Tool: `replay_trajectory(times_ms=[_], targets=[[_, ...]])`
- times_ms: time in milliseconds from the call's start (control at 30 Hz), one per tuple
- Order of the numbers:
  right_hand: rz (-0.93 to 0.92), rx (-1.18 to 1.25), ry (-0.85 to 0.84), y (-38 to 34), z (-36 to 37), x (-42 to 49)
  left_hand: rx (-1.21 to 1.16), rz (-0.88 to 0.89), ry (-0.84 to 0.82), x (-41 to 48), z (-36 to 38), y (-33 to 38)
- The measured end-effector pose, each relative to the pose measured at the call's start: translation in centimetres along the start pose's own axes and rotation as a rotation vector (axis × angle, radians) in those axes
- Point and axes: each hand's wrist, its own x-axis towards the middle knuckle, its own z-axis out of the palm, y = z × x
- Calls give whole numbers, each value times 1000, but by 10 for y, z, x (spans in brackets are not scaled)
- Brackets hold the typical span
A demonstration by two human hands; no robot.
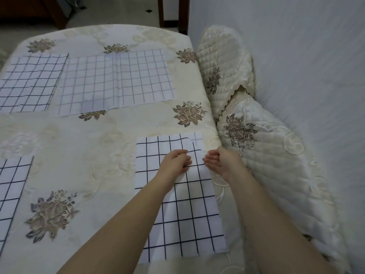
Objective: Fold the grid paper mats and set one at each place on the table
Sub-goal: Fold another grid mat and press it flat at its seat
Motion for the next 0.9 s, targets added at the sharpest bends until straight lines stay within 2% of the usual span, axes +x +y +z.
replay_trajectory(times_ms=[200, 300, 567, 800, 900], targets=[[-139, -47, 152, 4, 6, 12, 17, 1, -12, -1, -2, -3], [-92, -33, 107, 5, 9, 9, 8, 2, -18, -2, -3, -4], [-144, 48, -7, 8, 14, -14, -35, -18, -28, -7, -5, -2], [-261, 157, -50, 1, 31, -20, -59, -37, -16, -16, -15, 4], [-293, 127, -53, -2, 35, -16, -66, -24, 14, -19, -23, 8]])
